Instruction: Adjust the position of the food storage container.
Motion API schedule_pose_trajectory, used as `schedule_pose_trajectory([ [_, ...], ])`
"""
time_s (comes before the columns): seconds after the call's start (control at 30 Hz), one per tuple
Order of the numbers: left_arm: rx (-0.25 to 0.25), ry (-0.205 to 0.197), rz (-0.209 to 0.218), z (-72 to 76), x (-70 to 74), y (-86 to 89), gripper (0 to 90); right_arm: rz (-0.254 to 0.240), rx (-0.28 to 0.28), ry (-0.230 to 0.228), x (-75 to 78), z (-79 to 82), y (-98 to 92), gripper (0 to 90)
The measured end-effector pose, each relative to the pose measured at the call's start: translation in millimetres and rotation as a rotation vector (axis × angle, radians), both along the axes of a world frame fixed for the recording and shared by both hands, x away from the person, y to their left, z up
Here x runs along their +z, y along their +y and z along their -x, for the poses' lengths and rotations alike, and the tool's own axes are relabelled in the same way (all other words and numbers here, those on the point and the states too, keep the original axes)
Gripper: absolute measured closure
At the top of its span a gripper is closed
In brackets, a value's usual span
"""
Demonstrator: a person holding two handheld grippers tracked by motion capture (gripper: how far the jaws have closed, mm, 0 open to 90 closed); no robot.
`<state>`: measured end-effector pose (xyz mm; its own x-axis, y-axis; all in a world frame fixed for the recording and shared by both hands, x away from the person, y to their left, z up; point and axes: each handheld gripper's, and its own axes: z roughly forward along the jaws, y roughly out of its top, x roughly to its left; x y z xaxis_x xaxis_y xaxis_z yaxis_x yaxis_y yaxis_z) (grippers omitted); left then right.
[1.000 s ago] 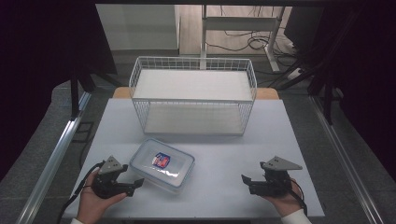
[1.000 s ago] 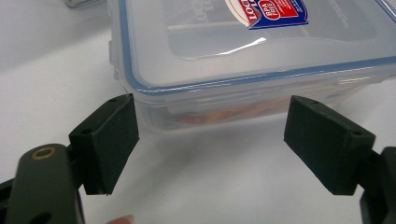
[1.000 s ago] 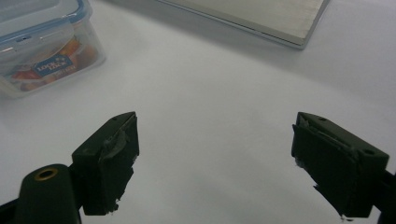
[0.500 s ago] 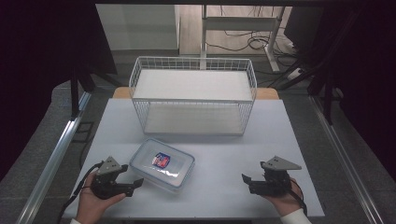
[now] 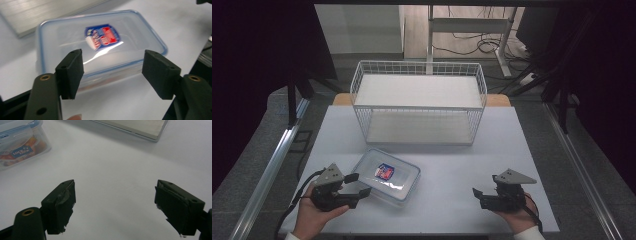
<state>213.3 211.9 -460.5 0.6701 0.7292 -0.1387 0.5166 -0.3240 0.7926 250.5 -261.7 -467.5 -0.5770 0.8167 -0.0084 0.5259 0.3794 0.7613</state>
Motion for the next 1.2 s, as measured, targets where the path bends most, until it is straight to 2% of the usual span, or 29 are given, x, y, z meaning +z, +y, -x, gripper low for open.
schedule_pose_trajectory([
  [0.13,-0.05,0.019,0.001,-4.2,6.6,-7.6,38.2,0.001,-0.005,0.001,0.0,0.0,-0.5,17.6],
  [0.23,-0.129,0.032,-0.013,-3.7,14.5,-16.6,42.1,0.003,-0.001,0.005,-1.1,-0.9,-0.1,17.7],
  [0.3,-0.168,0.03,-0.031,-3.3,18.3,-23.7,44.5,0.002,-0.002,0.008,-1.5,-1.3,0.0,17.7],
  [0.37,-0.206,0.045,-0.037,-4.6,19.6,-33.0,45.2,0.003,-0.003,0.01,-1.7,-2.1,-0.1,17.7],
  [0.5,-0.285,0.086,-0.1,-7.5,11.4,-51.1,47.4,0.006,-0.004,0.01,-2.1,-2.3,0.2,17.8],
  [0.6,-0.326,0.112,-0.157,-4.4,2.3,-58.6,53.7,0.005,-0.006,0.01,-2.0,-2.0,-0.3,17.7],
  [0.63,-0.341,0.116,-0.161,-2.2,-0.1,-61.1,59.3,0.006,-0.008,0.012,-2.4,-2.2,-0.7,17.7],
  [0.7,-0.35,0.122,-0.161,-1.2,-2.0,-63.3,61.8,0.007,-0.01,0.015,-2.6,-2.3,-0.7,17.7],
  [0.77,-0.361,0.128,-0.17,-0.4,-6.2,-67.4,68.1,0.01,-0.011,0.018,-3.4,-2.8,-0.5,17.7],
  [0.8,-0.363,0.13,-0.177,-0.5,-7.8,-68.6,71.9,0.012,-0.011,0.019,-3.5,-2.8,-0.4,17.7],
  [0.83,-0.365,0.131,-0.193,-1.7,-9.7,-69.6,79.9,0.012,-0.01,0.016,-3.2,-2.6,-0.2,17.7],
  [0.87,-0.361,0.131,-0.197,-2.4,-10.7,-70.2,79.9,0.012,-0.01,0.016,-3.2,-2.6,-0.2,17.7],
  [0.93,-0.374,0.139,-0.194,-3.7,-13.4,-72.7,89.3,0.014,-0.012,0.016,-3.1,-2.6,-0.4,17.7],
  [1.0,-0.376,0.143,-0.194,-3.5,-15.1,-74.3,89.6,0.016,-0.012,0.018,-3.1,-2.6,-0.7,17.8],
  [1.2,-0.396,0.161,-0.238,-8.3,-25.9,-82.3,90.0,0.022,-0.017,0.024,-4.9,-3.9,-1.3,17.8],
])
